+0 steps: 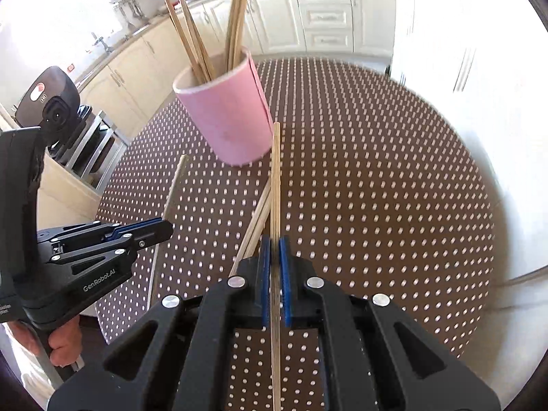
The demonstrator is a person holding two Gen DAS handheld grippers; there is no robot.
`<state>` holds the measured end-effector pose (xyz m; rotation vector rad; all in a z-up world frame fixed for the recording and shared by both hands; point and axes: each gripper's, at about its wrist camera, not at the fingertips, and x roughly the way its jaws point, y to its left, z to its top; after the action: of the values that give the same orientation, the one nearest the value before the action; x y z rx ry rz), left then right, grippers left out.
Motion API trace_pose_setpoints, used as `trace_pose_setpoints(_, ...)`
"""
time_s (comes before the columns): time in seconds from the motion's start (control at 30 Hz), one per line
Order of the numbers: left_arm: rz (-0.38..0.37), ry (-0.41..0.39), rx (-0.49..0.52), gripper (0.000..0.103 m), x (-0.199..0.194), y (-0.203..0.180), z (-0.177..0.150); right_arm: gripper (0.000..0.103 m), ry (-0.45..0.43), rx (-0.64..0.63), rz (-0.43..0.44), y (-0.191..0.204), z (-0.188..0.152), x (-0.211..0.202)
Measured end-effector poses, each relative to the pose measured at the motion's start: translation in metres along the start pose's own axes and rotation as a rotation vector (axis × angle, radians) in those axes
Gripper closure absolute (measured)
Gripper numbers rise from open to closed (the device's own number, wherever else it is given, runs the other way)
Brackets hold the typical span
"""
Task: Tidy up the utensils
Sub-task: 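Lift both held chopsticks up above the pink cup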
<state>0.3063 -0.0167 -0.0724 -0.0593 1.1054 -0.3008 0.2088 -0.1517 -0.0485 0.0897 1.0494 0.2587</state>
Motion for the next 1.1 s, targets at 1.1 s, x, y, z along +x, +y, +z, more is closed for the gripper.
trace_pose_setpoints(1.1, 0.156, -0.438, 0.076, 0.097, -0.119, -0.052, 0.006, 0.099, -0.551, -0.003, -0.009, 0.02, 0.035, -0.086)
